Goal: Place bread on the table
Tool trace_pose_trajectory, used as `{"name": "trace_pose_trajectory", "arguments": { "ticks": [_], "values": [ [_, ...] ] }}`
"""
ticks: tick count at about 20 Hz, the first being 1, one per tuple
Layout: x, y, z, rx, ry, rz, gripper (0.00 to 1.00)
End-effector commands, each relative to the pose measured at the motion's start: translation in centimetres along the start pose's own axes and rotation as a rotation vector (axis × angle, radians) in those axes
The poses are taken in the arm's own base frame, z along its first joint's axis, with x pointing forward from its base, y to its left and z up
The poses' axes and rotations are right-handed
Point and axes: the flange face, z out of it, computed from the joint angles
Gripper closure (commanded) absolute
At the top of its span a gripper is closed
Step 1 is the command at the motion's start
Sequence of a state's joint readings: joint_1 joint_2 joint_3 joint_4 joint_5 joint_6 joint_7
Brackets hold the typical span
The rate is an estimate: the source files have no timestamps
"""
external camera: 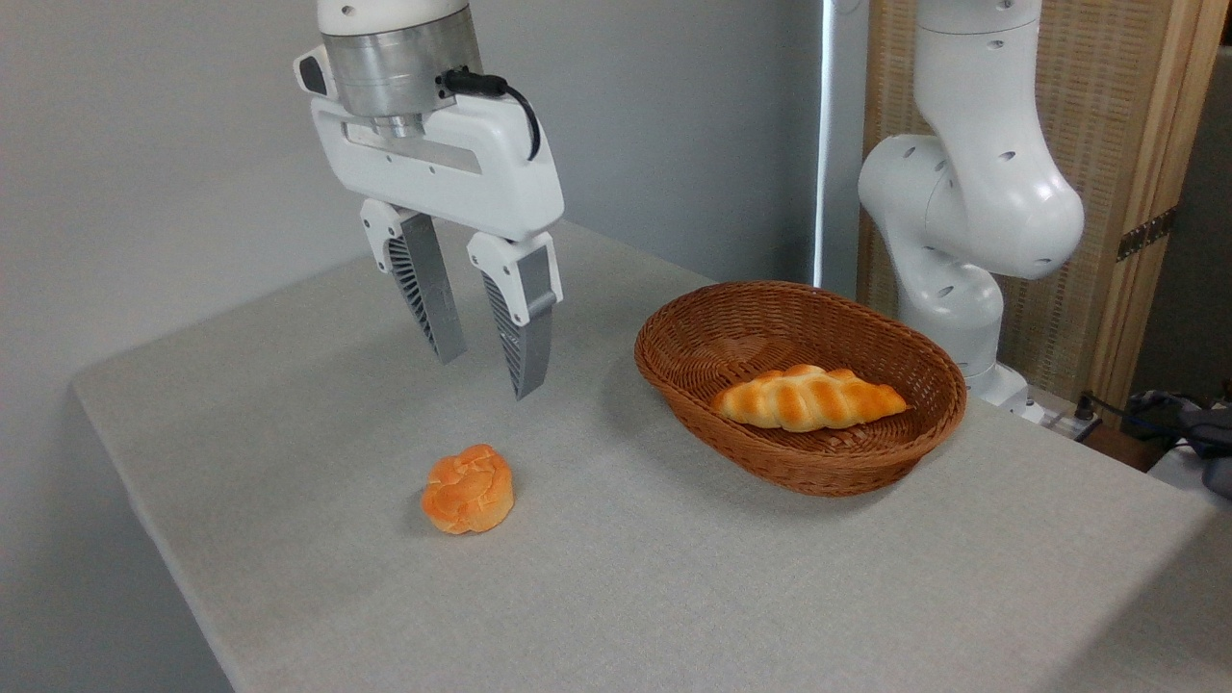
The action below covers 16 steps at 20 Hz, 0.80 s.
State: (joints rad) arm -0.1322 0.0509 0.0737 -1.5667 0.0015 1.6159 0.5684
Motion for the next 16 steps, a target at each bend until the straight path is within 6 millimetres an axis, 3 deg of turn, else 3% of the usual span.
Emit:
{"name": "trace_pose_trajectory", "arguments": {
  "ticks": [1,7,16],
  "values": [
    [0.0,0.4,-0.6,-0.010,-0.008,0.022,0.00],
    [0.9,2.3,-0.4,-0.011,-0.013,0.060,0.00],
    [0.2,2.9,-0.2,-0.013,-0.017,0.070,0.00]
  ]
}}
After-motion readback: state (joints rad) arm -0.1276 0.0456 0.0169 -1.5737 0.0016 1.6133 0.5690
